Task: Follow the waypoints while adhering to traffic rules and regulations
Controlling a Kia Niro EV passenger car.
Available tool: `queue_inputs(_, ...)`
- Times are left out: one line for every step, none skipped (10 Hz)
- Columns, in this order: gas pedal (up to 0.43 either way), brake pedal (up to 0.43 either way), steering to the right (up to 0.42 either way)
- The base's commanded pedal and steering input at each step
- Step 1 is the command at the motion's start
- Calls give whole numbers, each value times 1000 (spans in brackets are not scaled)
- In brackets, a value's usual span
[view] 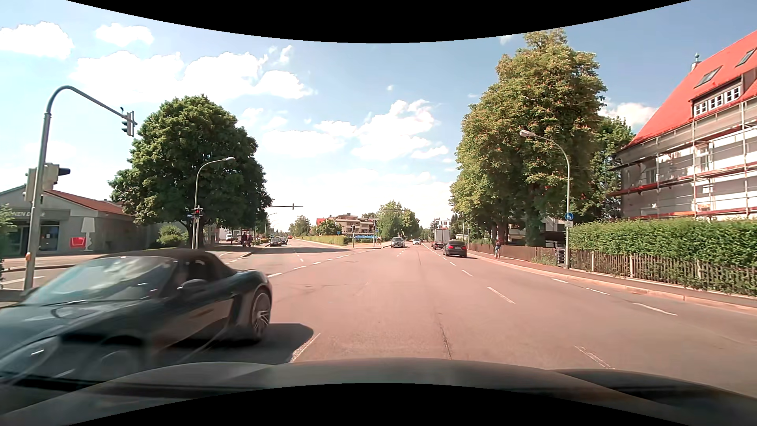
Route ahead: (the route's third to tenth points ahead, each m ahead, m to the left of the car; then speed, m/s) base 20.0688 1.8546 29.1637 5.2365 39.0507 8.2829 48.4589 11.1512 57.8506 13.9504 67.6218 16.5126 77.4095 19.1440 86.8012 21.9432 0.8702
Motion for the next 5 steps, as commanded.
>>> queue_inputs(240,0,0)
queue_inputs(299,0,0)
queue_inputs(331,0,0)
queue_inputs(339,0,0)
queue_inputs(350,0,0)
